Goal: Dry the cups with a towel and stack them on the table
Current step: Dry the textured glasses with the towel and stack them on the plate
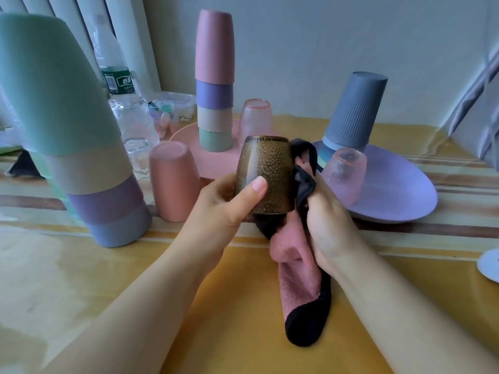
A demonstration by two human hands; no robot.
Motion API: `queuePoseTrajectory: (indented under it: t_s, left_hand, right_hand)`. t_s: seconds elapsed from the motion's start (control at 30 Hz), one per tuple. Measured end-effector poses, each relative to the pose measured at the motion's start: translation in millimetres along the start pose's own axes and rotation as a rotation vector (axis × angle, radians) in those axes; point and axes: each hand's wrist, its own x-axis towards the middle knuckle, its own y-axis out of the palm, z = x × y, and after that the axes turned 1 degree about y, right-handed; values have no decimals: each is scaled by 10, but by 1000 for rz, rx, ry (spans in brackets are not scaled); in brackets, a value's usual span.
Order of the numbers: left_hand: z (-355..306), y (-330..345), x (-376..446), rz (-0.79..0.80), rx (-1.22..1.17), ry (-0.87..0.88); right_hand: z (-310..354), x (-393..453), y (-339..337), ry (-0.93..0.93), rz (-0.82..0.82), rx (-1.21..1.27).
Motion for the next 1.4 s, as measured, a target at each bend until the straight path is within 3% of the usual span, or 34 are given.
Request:
queuePoseTrajectory:
  t_s: [0.1,0.23,0.4,0.57,0.63,0.77,0.9,1.0,1.17,1.4]
  left_hand:
    - [-19,3,39,-101,-113,-22]
    - [-39,31,39,-130,-23,-45]
    - [-32,12,4,-42,144,-48]
    - [-20,47,-5,-176,91,-22]
    - [-15,22,-13,-200,93,-5]
    - [-15,1,-11,-91,38,13]
    - [-9,10,-20,55,9,-15]
    - [7,10,-22,47,-103,-76]
    - [-10,-38,30,-68,-257,-100]
    - [3,-112,23,-171,-115,-35]
  right_hand:
    - [-57,-14,-11,-41,15,-88]
    - [14,-35,-21,-113,-1,-213]
    - [93,-52,-21,-185,28,-354]
    - [114,-80,-28,-251,53,-419]
    - [122,-78,-45,-272,57,-388]
    - [130,-61,-48,-243,43,-275]
    - [128,-3,-35,-113,-53,7]
    - [87,18,-40,20,-63,76]
    - [73,4,-82,67,5,-195]
    - [300,-54,-314,-49,146,-843]
